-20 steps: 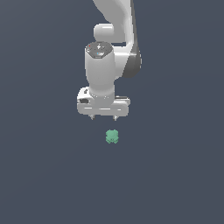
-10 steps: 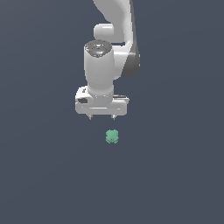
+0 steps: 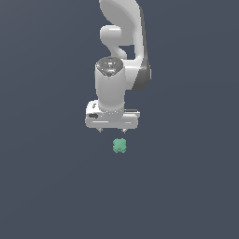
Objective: Pick up the object and move it to a goal position.
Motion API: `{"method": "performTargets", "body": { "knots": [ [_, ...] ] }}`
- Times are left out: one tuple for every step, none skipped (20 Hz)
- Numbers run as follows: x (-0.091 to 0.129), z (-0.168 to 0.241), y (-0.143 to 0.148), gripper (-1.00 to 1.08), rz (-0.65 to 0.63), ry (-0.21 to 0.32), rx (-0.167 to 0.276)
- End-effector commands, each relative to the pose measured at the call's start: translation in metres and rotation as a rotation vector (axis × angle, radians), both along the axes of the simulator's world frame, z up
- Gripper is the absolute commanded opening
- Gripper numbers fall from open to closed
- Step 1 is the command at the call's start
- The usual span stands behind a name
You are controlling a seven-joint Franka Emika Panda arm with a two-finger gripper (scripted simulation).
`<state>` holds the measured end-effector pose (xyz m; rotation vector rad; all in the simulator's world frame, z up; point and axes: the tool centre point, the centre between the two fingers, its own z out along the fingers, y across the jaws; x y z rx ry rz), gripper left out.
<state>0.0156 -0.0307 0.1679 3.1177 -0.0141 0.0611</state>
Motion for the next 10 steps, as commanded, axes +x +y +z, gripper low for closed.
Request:
{"method": "performTargets", "body": {
  "knots": [
    [0.002, -0.017, 0.007, 1.00, 0.003, 0.009, 0.005],
    [0.003, -0.026, 0.010, 1.00, 0.004, 0.013, 0.007],
    [0.003, -0.034, 0.014, 1.00, 0.005, 0.017, 0.009],
    [0.004, -0.041, 0.017, 1.00, 0.006, 0.020, 0.011],
    [0.004, -0.048, 0.019, 1.00, 0.007, 0.024, 0.013],
    [0.004, -0.054, 0.022, 1.00, 0.008, 0.027, 0.015],
    [0.005, -0.060, 0.024, 1.00, 0.008, 0.029, 0.017],
    [0.005, -0.065, 0.026, 1.00, 0.009, 0.031, 0.018],
    [0.005, -0.069, 0.028, 1.00, 0.009, 0.033, 0.019],
    [0.005, -0.073, 0.029, 1.00, 0.009, 0.035, 0.021]
  ]
}}
